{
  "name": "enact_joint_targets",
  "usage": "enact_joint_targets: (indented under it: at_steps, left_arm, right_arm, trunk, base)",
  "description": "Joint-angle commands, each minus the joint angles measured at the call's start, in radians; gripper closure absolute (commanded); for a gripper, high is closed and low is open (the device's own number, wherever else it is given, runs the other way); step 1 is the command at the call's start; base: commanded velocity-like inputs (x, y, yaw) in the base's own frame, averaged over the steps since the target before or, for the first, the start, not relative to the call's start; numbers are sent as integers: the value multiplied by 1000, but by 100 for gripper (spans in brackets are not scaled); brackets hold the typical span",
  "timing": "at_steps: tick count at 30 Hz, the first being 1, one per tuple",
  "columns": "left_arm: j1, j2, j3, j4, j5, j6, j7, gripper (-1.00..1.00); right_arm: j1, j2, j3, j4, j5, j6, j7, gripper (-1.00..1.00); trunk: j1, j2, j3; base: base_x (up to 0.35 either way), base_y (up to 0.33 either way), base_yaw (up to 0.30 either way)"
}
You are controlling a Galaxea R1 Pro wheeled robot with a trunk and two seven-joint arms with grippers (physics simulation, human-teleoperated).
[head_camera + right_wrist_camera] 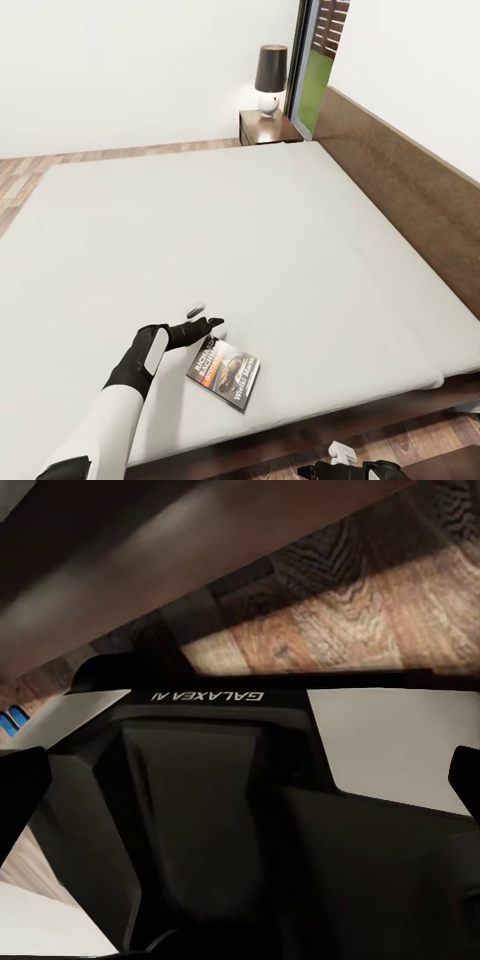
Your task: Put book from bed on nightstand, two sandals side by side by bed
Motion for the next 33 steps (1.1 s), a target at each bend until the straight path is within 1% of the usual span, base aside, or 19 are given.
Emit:
enact_joint_targets:
  at_steps: [1,4,24,33]
  left_arm:
    - [0,-1,6,0,-11,5,-1,-100]
    - [0,-1,6,0,-10,5,-2,-100]
    - [0,-1,6,0,-10,5,-2,-100]
    - [0,-1,6,0,-10,5,-2,-100]
  right_arm:
    - [0,-1,7,-1,-10,6,0,-100]
    - [0,-1,7,-1,-10,6,0,-100]
    - [0,-1,7,-1,-10,6,0,-100]
    - [0,-1,7,-1,-10,6,0,-100]
  trunk:
    - [-4,7,3]
    - [-15,28,12]
    - [-15,28,12]
    - [-15,28,16]
  base:
    - [0,0,0]
    - [0,0,0]
    - [0,0,0]
    - [0,0,-112]
